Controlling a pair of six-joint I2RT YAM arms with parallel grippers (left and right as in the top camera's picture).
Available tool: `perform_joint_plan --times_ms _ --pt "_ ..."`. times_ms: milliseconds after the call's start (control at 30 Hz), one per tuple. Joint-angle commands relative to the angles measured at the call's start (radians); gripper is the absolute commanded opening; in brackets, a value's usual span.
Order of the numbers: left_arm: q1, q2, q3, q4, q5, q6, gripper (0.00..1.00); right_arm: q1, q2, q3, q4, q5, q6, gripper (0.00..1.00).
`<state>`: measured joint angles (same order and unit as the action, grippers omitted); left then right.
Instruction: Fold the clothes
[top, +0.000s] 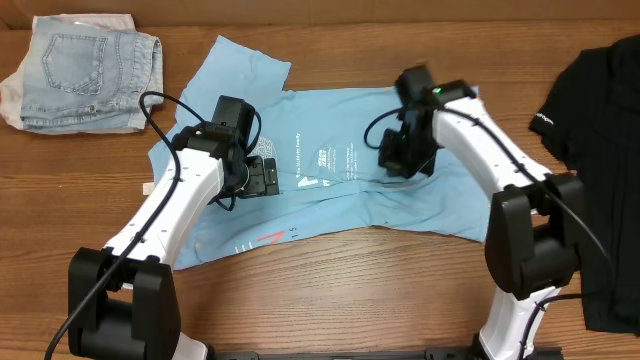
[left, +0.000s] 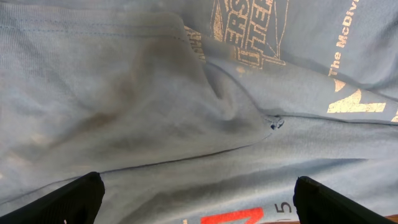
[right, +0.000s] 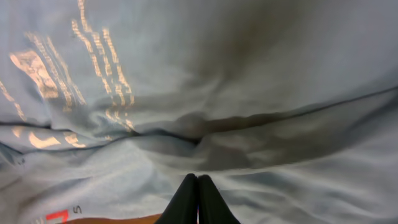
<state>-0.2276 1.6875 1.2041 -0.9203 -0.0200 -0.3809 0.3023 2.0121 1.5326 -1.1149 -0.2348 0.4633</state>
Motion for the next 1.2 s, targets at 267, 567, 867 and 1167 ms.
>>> perform_joint_plan --times_ms 267,567,867,1167 --pt "0.004 0.01 0.01 -0.021 -0.006 0.026 1.0 0.07 0.012 -0.16 0.115 -0.017 0.087 0.04" --pt "0.005 0.01 0.01 -0.018 -0.006 0.026 1.0 0.069 0.012 -0.172 0.142 -0.017 0.088 0.04" --pt "0.005 0.01 0.01 -0.013 -0.006 0.026 1.0 0.069 0.012 -0.172 0.251 -0.017 0.088 0.04" --pt "0.005 0.01 0.01 -0.003 -0.006 0.026 1.0 0.069 0.012 -0.172 0.378 -0.016 0.087 0.06"
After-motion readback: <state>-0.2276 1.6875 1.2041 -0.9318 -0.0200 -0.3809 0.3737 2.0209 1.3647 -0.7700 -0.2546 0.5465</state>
